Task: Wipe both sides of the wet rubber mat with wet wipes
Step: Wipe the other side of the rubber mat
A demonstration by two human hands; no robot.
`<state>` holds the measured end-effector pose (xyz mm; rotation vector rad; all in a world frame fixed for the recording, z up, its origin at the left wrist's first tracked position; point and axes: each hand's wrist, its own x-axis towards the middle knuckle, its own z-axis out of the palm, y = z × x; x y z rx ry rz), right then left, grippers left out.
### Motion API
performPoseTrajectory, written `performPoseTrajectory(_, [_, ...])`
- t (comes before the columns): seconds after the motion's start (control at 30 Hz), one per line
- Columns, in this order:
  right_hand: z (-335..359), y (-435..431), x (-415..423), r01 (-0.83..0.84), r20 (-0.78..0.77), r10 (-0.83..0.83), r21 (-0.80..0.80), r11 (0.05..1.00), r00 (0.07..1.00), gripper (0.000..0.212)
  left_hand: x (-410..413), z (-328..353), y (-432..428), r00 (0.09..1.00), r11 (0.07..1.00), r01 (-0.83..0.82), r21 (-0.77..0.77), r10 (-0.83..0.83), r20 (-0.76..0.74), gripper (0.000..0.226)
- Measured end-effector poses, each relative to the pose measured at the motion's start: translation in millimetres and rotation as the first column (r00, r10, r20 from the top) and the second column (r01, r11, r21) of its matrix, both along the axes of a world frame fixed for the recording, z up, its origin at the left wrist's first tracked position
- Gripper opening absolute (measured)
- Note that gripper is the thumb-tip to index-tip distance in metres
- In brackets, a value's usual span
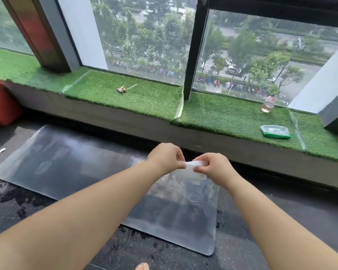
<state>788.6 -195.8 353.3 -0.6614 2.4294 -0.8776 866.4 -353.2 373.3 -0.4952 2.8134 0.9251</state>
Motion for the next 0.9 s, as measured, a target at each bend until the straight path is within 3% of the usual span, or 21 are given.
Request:
performPoseTrajectory(0.03, [0, -1, 0, 0.02, -0.047, -0.018, 0.042, 0.999, 0.999, 0.011, 0, -1, -1, 1.0, 0.999, -0.012, -0.038, 0.011, -0.014, 0.004])
performPoseTrajectory(0.07, [-1, -1, 0, 0.033, -0.056, -0.03, 0.047, 0.998, 0.998, 0.016, 0, -4, -1, 0.999, 0.998, -0.033, -0.044, 0.032, -0.031, 0.006])
performPoseTrajectory(0.13, [-5, -1, 2, 0.134, 0.081, -0.128, -0.078, 0.988, 0.988, 0.031, -1, -9, 0, 0.995, 0.996, -0.082, 0.019, 0.083, -0.05, 0.007])
performPoseTrajectory(0.2, [-8, -3, 10, 0.316, 0.214, -0.271, -0.219, 0.923, 0.939, 0.029, -1, -13, 5, 0.984, 0.98, -0.153, 0.127, 0.162, -0.067, 0.006])
performPoseTrajectory(0.33, [-29, -18, 31, 0.542, 0.337, -0.439, -0.342, 0.767, 0.833, 0.014, -3, -26, 26, 0.955, 0.944, -0.227, 0.239, 0.264, -0.137, 0.007])
performPoseTrajectory(0.5, [-44, -18, 36, 0.764, 0.801, -0.246, -0.354, 0.539, 0.545, 0.026, -7, -47, 40, 0.991, 0.928, -0.106, 0.356, 0.126, -0.035, 0.027])
performPoseTrajectory(0.57, [-53, -8, 32, 0.771, 0.846, -0.183, -0.339, 0.539, 0.5, 0.031, -9, -57, 40, 0.998, 0.9, -0.054, 0.432, 0.055, 0.01, 0.034])
performPoseTrajectory(0.63, [-66, 1, 27, 0.783, 0.87, -0.164, -0.317, 0.535, 0.465, 0.024, -12, -68, 40, 0.999, 0.888, -0.045, 0.458, 0.038, 0.024, 0.028])
performPoseTrajectory(0.7, [-80, 10, 21, 0.833, 0.916, -0.14, -0.268, 0.483, 0.376, 0.02, -17, -84, 42, 0.992, 0.876, -0.119, 0.467, 0.124, 0.022, 0.017])
performPoseTrajectory(0.8, [-109, 21, 13, 0.881, 0.946, -0.167, -0.182, 0.436, 0.278, 0.026, -26, -117, 48, 0.954, 0.757, -0.299, 0.581, 0.234, 0.186, 0.032])
performPoseTrajectory(0.9, [-158, 32, 8, 0.821, 0.857, -0.333, -0.163, 0.547, 0.393, 0.025, -35, -164, 58, 0.924, 0.724, -0.37, 0.582, 0.219, 0.315, 0.009])
